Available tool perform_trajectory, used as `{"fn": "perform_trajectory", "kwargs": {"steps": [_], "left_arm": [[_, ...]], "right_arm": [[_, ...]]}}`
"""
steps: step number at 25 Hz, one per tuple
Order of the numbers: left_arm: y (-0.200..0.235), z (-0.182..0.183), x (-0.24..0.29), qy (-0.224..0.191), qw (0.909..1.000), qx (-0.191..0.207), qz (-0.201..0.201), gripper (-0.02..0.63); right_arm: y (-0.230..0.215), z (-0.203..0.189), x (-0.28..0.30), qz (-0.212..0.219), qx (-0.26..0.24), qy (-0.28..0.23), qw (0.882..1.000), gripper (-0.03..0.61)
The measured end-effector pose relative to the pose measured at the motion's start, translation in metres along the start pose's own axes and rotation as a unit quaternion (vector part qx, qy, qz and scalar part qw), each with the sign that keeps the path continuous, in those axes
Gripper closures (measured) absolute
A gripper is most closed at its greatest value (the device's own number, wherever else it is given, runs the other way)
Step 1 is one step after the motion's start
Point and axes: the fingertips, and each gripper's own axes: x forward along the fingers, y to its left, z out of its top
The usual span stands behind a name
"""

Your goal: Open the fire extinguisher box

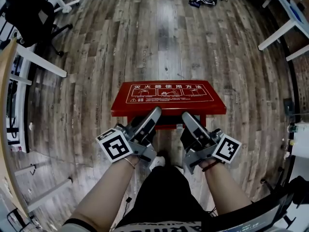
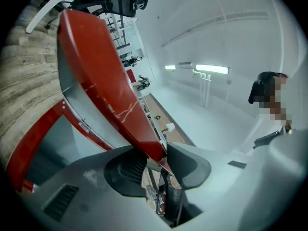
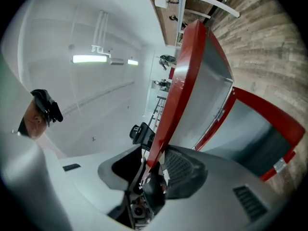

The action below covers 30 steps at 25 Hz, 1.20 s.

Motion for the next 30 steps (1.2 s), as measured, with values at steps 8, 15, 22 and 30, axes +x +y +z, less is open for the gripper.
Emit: {"fn": "perform_trajectory", "kwargs": {"steps": [8, 15, 22, 30], "left_arm": [[-0.005, 0.012, 0.011, -0.009, 0.9993, -0.032, 0.014, 0.486], [-0.001, 0.019, 0.016, -0.019, 0.9946, -0.095, 0.038, 0.486], [-0.010, 0.032, 0.035, -0.059, 0.9898, -0.129, 0.017, 0.486], [-0.010, 0.059, 0.057, -0.097, 0.9845, -0.141, 0.040, 0.485]], "right_arm": [[-0.001, 0.014, 0.007, -0.052, 0.004, -0.009, 0.999, 0.500], [0.002, 0.024, 0.019, -0.081, 0.032, -0.014, 0.996, 0.502], [0.005, 0.042, 0.028, -0.073, 0.043, -0.019, 0.996, 0.509], [0.007, 0.066, 0.053, -0.042, 0.069, -0.011, 0.997, 0.528]]}}
